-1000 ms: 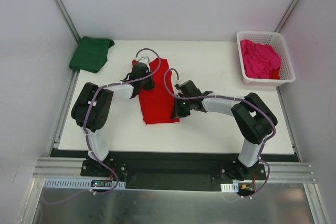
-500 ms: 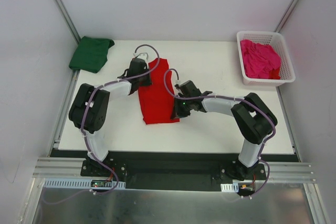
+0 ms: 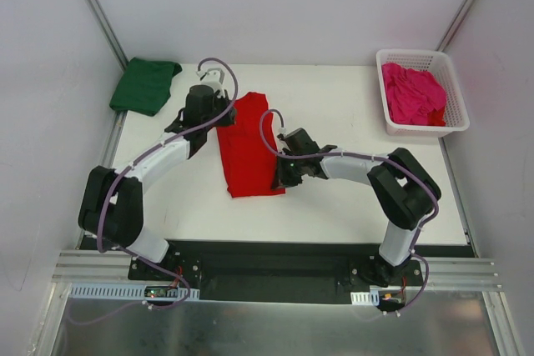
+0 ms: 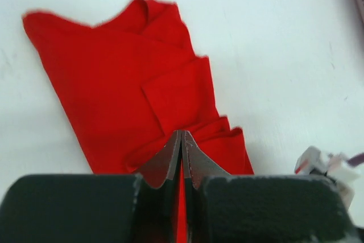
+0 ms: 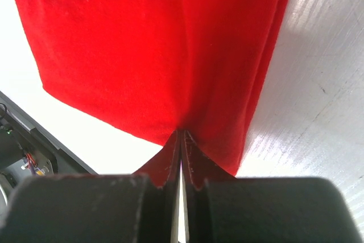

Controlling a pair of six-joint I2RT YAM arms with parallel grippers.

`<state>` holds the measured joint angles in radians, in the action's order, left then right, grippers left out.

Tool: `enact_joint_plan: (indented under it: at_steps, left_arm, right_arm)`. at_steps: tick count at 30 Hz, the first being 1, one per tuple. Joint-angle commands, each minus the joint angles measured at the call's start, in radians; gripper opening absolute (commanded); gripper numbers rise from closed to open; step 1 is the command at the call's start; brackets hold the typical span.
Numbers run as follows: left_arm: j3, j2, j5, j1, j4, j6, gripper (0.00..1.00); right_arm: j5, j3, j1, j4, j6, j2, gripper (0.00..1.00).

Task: Fold and stack the t-shirts
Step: Fold the folded rectangular tshirt in 1/3 of the way

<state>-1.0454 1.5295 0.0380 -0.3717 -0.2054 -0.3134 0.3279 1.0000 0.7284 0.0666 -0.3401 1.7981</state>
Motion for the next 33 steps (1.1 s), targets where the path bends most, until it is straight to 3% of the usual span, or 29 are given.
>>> enact_joint_plan:
  at_steps: [1, 5, 11, 25, 33]
  left_arm:
    - [0.162, -0.068, 0.085, -0.004, -0.035, -0.099, 0.0]
    - [0.289, -0.107, 0.097, -0.01, -0.097, -0.147, 0.0]
    - [0.344, -0.106, 0.118, -0.016, -0.155, -0.18, 0.0]
    - [0.315, 0.03, 0.184, -0.032, -0.23, -0.211, 0.0]
    - [0.305, 0.136, 0.198, -0.055, -0.249, -0.227, 0.0]
  right_arm:
    - [-0.02, 0.003, 0.008, 0.03, 0.009, -0.066, 0.02]
    - [-0.038, 0.04, 0.008, 0.09, 0.03, -0.112, 0.02]
    - [-0.07, 0.124, 0.006, 0.154, 0.076, -0.125, 0.02]
    - [-0.038, 0.373, -0.075, 0.165, 0.142, 0.17, 0.02]
    - [-0.036, 0.427, -0.109, 0.174, 0.171, 0.241, 0.02]
